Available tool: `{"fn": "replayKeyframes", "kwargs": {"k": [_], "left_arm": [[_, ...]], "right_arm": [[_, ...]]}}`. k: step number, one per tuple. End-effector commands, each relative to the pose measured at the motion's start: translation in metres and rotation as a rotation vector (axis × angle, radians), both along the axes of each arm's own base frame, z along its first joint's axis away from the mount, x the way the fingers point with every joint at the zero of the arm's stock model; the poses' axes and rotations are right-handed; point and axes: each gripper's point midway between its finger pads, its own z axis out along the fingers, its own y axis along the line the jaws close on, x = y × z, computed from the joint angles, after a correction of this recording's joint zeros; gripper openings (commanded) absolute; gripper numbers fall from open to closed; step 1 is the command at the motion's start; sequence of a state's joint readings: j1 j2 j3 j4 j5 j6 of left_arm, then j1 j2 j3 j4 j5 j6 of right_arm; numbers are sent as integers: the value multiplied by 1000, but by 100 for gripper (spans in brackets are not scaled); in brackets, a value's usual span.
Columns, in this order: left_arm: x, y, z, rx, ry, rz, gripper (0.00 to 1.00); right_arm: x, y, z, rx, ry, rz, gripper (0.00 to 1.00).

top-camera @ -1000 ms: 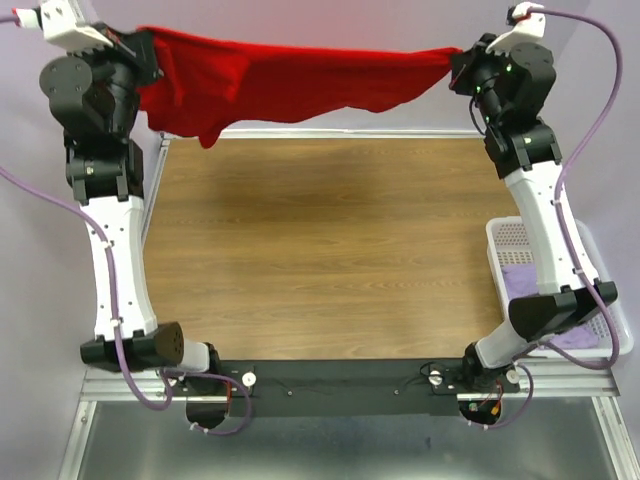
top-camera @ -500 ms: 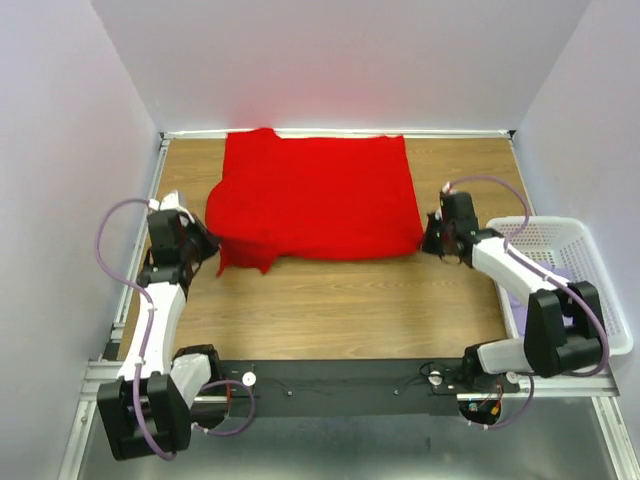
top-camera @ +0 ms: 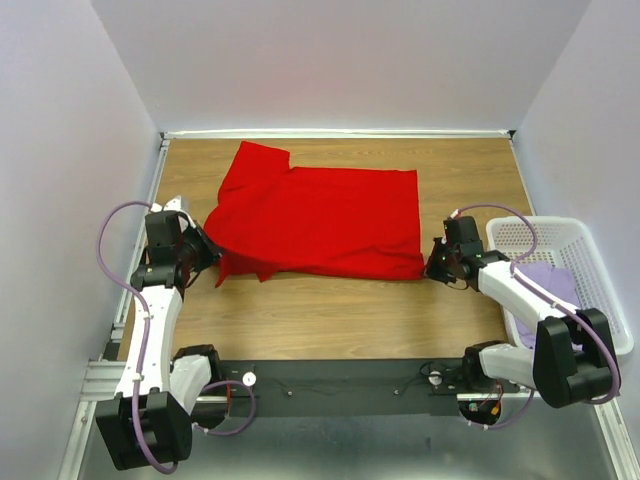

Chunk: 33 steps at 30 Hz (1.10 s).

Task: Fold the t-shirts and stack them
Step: Flatten the tshirt out

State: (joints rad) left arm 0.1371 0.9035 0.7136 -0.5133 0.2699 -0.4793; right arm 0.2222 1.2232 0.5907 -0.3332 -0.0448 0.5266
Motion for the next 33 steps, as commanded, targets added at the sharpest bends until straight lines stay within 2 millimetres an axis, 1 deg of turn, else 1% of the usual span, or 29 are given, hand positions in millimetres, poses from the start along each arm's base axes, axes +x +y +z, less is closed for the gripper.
{"fn": "replayKeyframes", "kwargs": {"k": [1, 2, 3, 4, 6, 7, 9, 10, 11, 12, 13, 14, 16, 17, 19, 20, 21, 22, 23, 24, 25, 26, 27, 28, 29, 30, 31, 32, 33], "left_arm": [[-27, -10, -11, -32, 97, -40, 16], [-31, -7, -10, -5, 112, -37, 16], [-35, -7, -14, -1, 135, -40, 17], [-39, -7, -17, 0, 149, -42, 17], [-44, -10, -23, -13, 153, -40, 18], [-46, -13, -24, -30, 153, -50, 21], [-51, -16, -27, -39, 165, -65, 26], [-53, -17, -27, -35, 171, -69, 36], [-54, -16, -24, -15, 164, -71, 43], [-54, -15, -21, -1, 157, -70, 50], [-55, -12, -19, 14, 158, -59, 68], [-51, -3, -8, 58, 129, -23, 75], [-45, 8, 4, 115, 103, 20, 83], [-38, 13, 17, 133, 70, 38, 84], [-30, 17, 25, 147, 47, 52, 83], [-22, 18, 30, 149, 25, 57, 82], [-18, 18, 32, 146, 12, 57, 80], [-14, 17, 33, 139, 3, 56, 77], [-10, 16, 28, 129, 6, 58, 73], [0, 15, 30, 124, -30, 57, 69], [4, 14, 25, 114, -27, 49, 66], [7, 13, 16, 106, -11, 43, 65], [19, 12, 6, 103, 4, 35, 65], [23, 10, -1, 93, 16, 23, 61], [34, 12, -11, 91, 33, 26, 58], [40, 12, -15, 89, 37, 27, 55], [46, 13, -18, 90, 37, 26, 54], [56, 14, -26, 88, 57, 29, 54], [66, 17, -26, 94, 40, 39, 53]], "right_arm": [[-16, -11, -2, -34, 79, -52, 11], [-23, -12, -2, -36, 105, -60, 13], [-26, -12, -1, -33, 111, -66, 15], [-29, -9, 5, -8, 116, -63, 19], [-30, -6, 12, 17, 133, -101, 22], [-37, -8, 11, 7, 174, -114, 24], [-40, -11, 15, -3, 207, -149, 29], [-44, -13, 16, -10, 219, -155, 33], [-47, -21, 18, -50, 219, -175, 42], [-45, -23, 24, -64, 200, -163, 48], [-42, -24, 30, -69, 173, -153, 57], [-39, -25, 37, -72, 149, -144, 62], [-27, -24, 54, -78, 88, -106, 69], [-24, -23, 59, -79, 74, -93, 69], [-13, -19, 69, -78, 43, -55, 69], [-9, -15, 70, -71, 41, -28, 69], [-1, -11, 75, -60, 10, -7, 69], [1, -4, 75, -35, 5, 26, 69], [3, -1, 73, -24, 8, 48, 68], [5, 3, 70, -10, 14, 58, 67], [9, 10, 62, 17, 30, 74, 64], [11, 13, 58, 28, 34, 80, 62], [13, 15, 52, 32, 46, 78, 61], [20, 14, 45, 23, 45, 72, 57], [25, 13, 42, 11, 42, 66, 56], [30, 12, 39, 2, 44, 55, 54], [37, 9, 37, -17, 31, 45, 52], [41, 7, 27, -32, 57, 39, 50], [47, 7, 26, -40, 51, 36, 49]]}}
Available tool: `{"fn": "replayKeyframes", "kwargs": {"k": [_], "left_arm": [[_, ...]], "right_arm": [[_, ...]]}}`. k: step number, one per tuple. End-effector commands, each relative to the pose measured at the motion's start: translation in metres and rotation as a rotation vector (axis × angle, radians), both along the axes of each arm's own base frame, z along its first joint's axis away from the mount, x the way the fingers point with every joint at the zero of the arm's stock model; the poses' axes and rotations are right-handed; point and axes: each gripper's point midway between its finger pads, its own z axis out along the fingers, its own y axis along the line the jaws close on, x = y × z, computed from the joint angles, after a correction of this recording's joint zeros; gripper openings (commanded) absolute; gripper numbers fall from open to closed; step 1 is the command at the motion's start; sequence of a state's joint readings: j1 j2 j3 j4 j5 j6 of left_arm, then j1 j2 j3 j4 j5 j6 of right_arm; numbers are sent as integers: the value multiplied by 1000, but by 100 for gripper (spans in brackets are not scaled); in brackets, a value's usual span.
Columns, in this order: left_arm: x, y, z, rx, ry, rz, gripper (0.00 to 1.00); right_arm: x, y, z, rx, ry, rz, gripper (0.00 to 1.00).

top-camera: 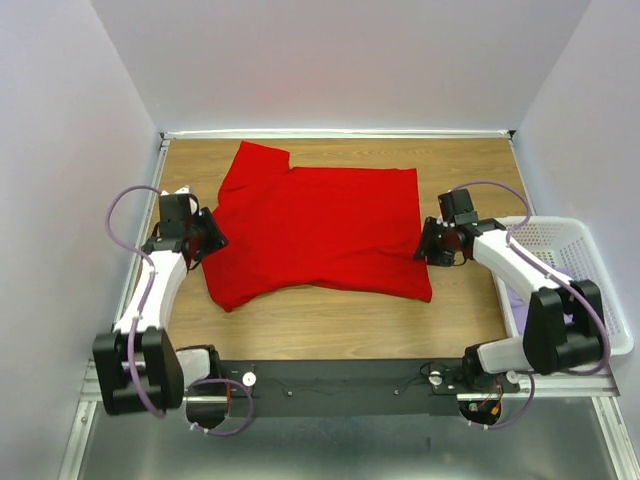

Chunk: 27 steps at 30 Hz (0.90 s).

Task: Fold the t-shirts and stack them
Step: Flatten the tshirt out

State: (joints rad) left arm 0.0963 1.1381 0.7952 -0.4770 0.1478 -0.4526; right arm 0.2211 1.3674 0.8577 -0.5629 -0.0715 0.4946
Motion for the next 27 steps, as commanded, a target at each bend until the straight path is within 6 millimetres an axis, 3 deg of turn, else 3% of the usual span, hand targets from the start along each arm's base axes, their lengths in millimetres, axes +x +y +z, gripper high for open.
{"fn": "replayKeyframes", "kwargs": {"k": [1, 5, 11, 16, 20, 22, 24, 26, 27], "left_arm": [[42, 4, -1, 8, -78, 6, 53], [75, 5, -27, -7, -15, -4, 51], [109, 9, -61, -14, 56, 6, 51], [138, 12, -73, -18, 66, 22, 51], [181, 20, -57, 2, 12, 44, 51], [188, 22, -45, 9, -15, 51, 52], [189, 26, -20, 28, -66, 67, 56], [175, 30, 1, 54, -104, 84, 60], [167, 30, 5, 63, -108, 90, 62]], "right_arm": [[34, -1, -6, -30, -64, -6, 46], [52, -2, -21, -59, -60, -11, 44], [81, -10, -50, -119, -30, -31, 44], [110, -26, -73, -164, 2, -59, 45], [145, -37, -62, -166, -47, -99, 47], [159, -32, -45, -147, -92, -85, 49], [161, -26, -29, -115, -121, -63, 54], [153, -22, -15, -93, -130, -48, 58], [145, -16, -21, -65, -106, -30, 59]]}}
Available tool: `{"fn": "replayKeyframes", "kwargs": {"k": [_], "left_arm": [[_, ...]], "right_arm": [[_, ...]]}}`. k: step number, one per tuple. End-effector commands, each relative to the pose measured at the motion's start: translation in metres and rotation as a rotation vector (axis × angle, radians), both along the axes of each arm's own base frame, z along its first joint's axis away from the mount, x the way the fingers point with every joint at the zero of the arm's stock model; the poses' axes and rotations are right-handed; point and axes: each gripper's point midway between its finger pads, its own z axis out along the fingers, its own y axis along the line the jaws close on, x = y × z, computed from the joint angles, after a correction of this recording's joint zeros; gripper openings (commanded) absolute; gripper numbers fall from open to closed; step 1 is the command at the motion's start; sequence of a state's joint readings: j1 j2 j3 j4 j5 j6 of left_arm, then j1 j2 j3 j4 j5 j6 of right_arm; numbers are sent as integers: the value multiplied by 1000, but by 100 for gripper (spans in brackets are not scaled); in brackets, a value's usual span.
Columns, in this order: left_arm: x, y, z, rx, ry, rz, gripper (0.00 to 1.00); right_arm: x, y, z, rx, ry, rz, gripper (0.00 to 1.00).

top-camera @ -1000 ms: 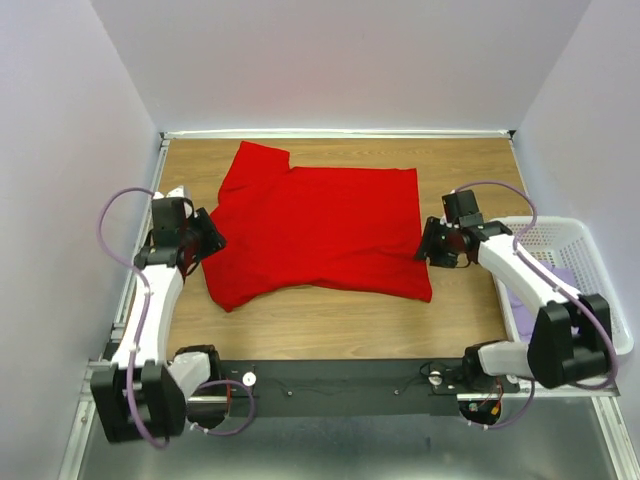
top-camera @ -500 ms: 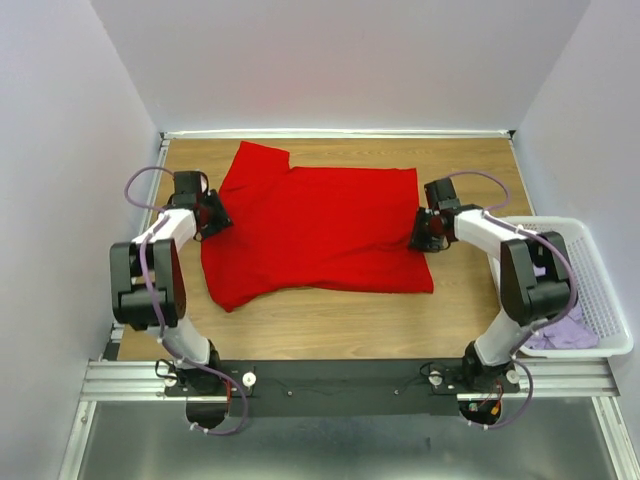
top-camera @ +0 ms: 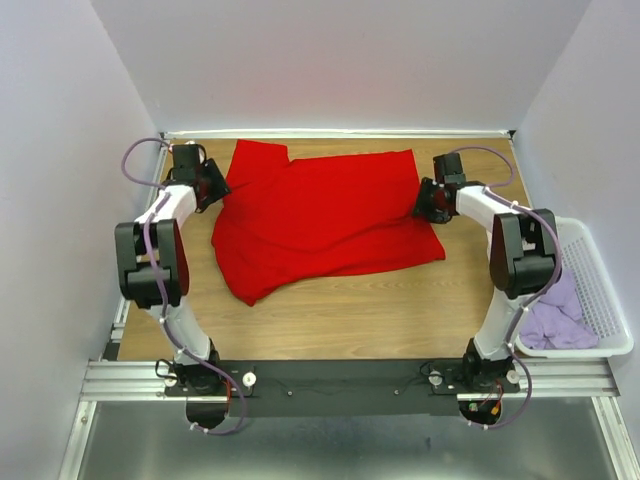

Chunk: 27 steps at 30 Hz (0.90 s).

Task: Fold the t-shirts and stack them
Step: Flatten the tshirt out

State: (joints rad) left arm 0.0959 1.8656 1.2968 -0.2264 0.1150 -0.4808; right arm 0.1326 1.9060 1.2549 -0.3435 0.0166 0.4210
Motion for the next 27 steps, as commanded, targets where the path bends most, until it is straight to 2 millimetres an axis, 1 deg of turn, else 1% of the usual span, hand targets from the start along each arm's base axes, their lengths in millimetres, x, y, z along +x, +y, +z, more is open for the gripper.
{"fn": "replayKeyframes", "kwargs": {"k": [1, 2, 3, 4, 5, 6, 7, 8, 9, 10, 11, 12, 13, 14, 16, 17, 18, 19, 20, 21, 22, 23, 24, 25, 26, 27], "left_arm": [[-24, 8, 46, 74, -79, 57, 67], [-45, 5, 49, 80, -75, 57, 70], [-60, -2, 46, 77, -53, 45, 73], [-83, 0, 27, 98, 0, 60, 79], [-86, -1, 41, 101, -31, 65, 82], [-109, -3, 36, 92, -21, 76, 85], [-124, -3, 31, 87, -1, 84, 90], [-146, -5, 27, 72, 14, 99, 93], [-153, -6, 27, 67, 5, 107, 93], [-164, -8, 24, 58, 20, 110, 94], [-172, -13, 23, 42, 23, 106, 93], [-186, -16, 21, 32, 23, 110, 94], [-195, -20, 17, 16, 22, 116, 92], [-199, -19, 14, 13, 27, 126, 91], [-199, -28, 19, 22, 15, 104, 87], [-194, -30, 24, 29, 3, 104, 85], [-188, -31, 29, 35, -17, 98, 83], [-183, -31, 31, 41, -25, 93, 80], [-174, -32, 32, 57, -25, 76, 78], [-167, -33, 32, 65, -25, 64, 76], [-159, -37, 32, 70, -30, 46, 69], [-152, -42, 33, 69, -29, 21, 65], [-140, -52, 31, 76, -16, -17, 60], [-133, -53, 30, 82, -12, -20, 60], [-121, -65, 27, 87, 1, -59, 58], [-116, -70, 25, 96, 6, -79, 58]], "right_arm": [[-24, 11, 19, 50, 4, 50, 62], [-33, 17, 22, 82, 11, 65, 64], [-41, 19, 31, 101, -6, 64, 66], [-59, 22, 24, 111, 23, 73, 69], [-58, 22, 35, 117, -4, 71, 70], [-75, 20, 24, 114, 30, 63, 72], [-79, 17, 37, 117, -5, 43, 76], [-92, 14, 31, 114, 14, 22, 78], [-95, 13, 34, 116, 3, 6, 80], [-100, 11, 36, 114, -3, -3, 81], [-103, 8, 44, 111, -28, -15, 83], [-109, 7, 40, 108, -18, -24, 83], [-112, 6, 41, 109, -22, -29, 83], [-114, 5, 38, 105, -16, -25, 82], [-115, 7, 36, 96, -9, 16, 78], [-114, 11, 34, 108, 1, 43, 73], [-111, 13, 36, 108, -5, 75, 70], [-103, 16, 44, 115, -27, 95, 66], [-98, 20, 48, 125, -34, 113, 64], [-94, 22, 41, 125, -15, 125, 62], [-88, 24, 42, 127, -17, 136, 60], [-77, 29, 48, 134, -31, 151, 56], [-72, 32, 41, 136, -12, 151, 54], [-68, 35, 38, 137, -4, 158, 52], [-58, 42, 44, 135, -21, 171, 48], [-54, 45, 42, 131, -18, 175, 47]]}}
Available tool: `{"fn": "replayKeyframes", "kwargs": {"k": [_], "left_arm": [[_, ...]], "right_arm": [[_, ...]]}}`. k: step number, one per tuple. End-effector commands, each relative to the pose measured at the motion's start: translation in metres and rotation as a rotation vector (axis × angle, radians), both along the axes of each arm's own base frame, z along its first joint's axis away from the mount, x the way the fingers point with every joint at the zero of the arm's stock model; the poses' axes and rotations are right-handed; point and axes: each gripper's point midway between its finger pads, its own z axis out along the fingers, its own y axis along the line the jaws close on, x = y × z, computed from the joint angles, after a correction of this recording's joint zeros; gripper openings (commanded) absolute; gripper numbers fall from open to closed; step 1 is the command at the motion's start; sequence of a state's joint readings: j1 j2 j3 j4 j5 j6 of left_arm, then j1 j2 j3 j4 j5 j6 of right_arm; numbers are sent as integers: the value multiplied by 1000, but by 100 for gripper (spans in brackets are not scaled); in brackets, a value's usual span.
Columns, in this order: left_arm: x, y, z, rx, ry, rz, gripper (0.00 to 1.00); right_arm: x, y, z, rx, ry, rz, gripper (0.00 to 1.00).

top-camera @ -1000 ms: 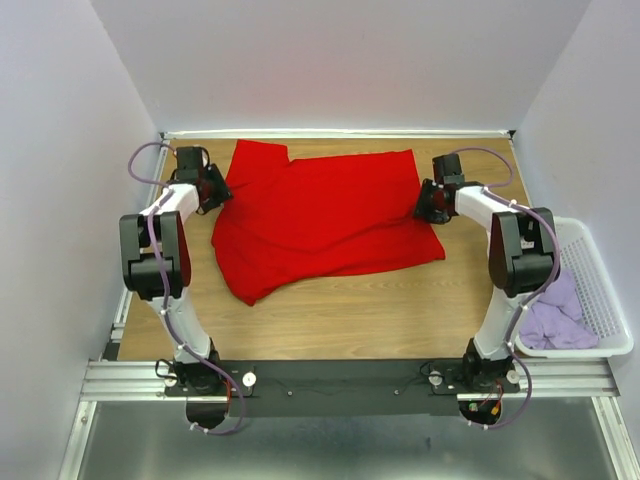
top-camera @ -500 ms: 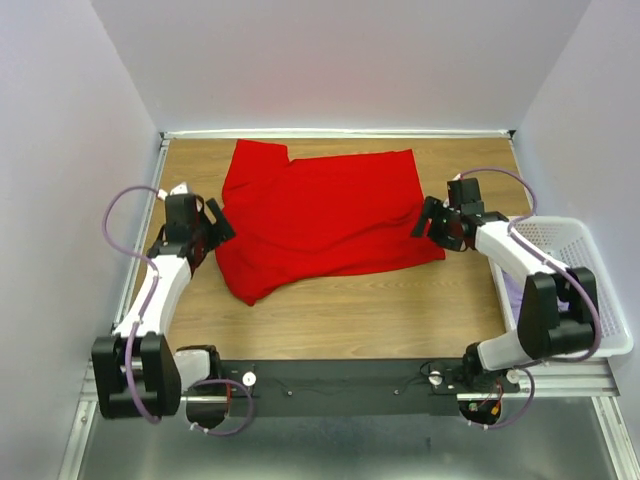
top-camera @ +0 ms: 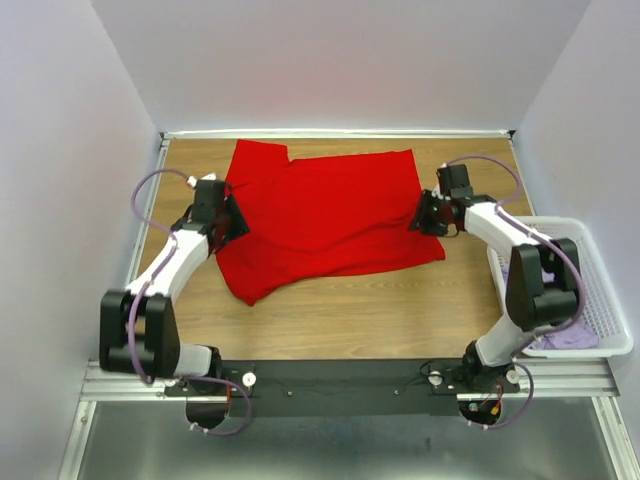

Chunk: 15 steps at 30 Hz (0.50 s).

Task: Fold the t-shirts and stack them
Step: Flatten the tshirt out

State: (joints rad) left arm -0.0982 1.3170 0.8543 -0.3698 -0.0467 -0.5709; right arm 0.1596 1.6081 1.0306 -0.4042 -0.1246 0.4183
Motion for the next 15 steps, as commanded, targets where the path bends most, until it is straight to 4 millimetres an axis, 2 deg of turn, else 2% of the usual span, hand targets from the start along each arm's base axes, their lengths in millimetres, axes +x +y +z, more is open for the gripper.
{"fn": "replayKeyframes", "kwargs": {"k": [1, 4, 6, 8, 11, 13, 14, 15], "left_arm": [[33, -23, 2, 44, -28, -86, 58], [47, -34, -17, 47, 32, -133, 57], [48, -40, -34, 49, 81, -157, 57], [34, -43, -57, 57, 160, -177, 57], [15, -46, -76, 49, 228, -199, 57], [-9, -51, -95, 31, 301, -224, 57], [-24, -53, -103, 17, 338, -238, 57], [-32, -56, -106, 14, 356, -247, 57]], "right_arm": [[22, 23, -5, 10, 3, 71, 47], [28, 31, -15, 11, 27, 76, 47], [22, 31, -29, 10, 71, 71, 47], [13, 31, -40, 10, 106, 67, 47], [-10, 29, -56, 14, 174, 64, 47], [-24, 30, -58, 32, 209, 73, 47], [-41, 29, -65, 32, 256, 73, 47], [-49, 27, -67, 30, 277, 70, 48]]}}
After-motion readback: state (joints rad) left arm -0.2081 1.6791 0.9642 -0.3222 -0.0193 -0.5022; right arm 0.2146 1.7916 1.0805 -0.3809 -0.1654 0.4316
